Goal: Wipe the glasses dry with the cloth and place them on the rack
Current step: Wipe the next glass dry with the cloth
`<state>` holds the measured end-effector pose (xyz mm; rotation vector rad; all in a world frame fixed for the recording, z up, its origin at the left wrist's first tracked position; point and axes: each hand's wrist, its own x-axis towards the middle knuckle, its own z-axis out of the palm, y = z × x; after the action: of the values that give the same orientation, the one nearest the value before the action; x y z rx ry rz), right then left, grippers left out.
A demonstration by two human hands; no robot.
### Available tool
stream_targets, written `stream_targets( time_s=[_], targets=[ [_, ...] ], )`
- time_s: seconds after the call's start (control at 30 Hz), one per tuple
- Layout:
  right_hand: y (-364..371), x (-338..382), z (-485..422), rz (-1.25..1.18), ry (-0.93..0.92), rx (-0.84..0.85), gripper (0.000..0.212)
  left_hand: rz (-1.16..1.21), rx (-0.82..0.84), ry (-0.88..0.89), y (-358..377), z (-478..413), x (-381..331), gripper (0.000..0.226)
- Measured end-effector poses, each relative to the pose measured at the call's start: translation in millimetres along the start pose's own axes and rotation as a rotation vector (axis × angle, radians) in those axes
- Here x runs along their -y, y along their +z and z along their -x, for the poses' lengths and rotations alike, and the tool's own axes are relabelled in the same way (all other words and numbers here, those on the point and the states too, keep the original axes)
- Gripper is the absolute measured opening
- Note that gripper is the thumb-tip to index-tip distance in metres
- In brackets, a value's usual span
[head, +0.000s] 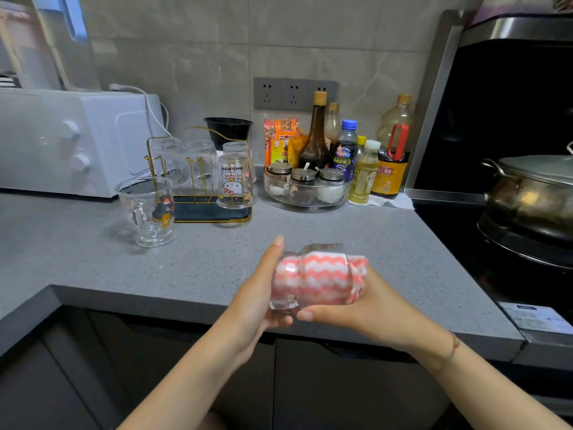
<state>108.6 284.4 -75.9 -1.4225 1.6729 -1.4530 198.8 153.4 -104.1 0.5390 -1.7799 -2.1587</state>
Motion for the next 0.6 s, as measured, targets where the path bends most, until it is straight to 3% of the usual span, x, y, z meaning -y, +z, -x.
stream_targets(
  time_s=[0.13, 0.3, 0.4, 0.5, 0.6],
  targets=[
    [-0.4, 3.1, 0.0, -0.116, 0.060, 0.015, 0.044, -0.113, -0.146, 0.253, 4.0, -4.5, 5.8, 0.050],
    [-4.8, 1.1, 3.4, -0.425, 0.166, -0.032, 0.030, -0.343, -0.063, 0.509, -3.1, -6.3, 14.8, 0.041],
    [-7.5, 2.2, 6.9, -0.490, 0.184, -0.047, 0.018, -0.430, 0.006, 0.652, -3.9, -3.4, 16.9, 0.053],
    [-8.6, 3.3, 5.8, -0.397, 0.159, -0.020, 0.020, -0.374, 0.064, 0.652, -4.9, -3.5, 20.3, 0.055],
    [-10.4, -0.1, 4.1, -0.338, 0.131, -0.040, 0.026, -0.277, 0.091, 0.537, -3.7, -5.3, 18.4, 0.059]
  ],
)
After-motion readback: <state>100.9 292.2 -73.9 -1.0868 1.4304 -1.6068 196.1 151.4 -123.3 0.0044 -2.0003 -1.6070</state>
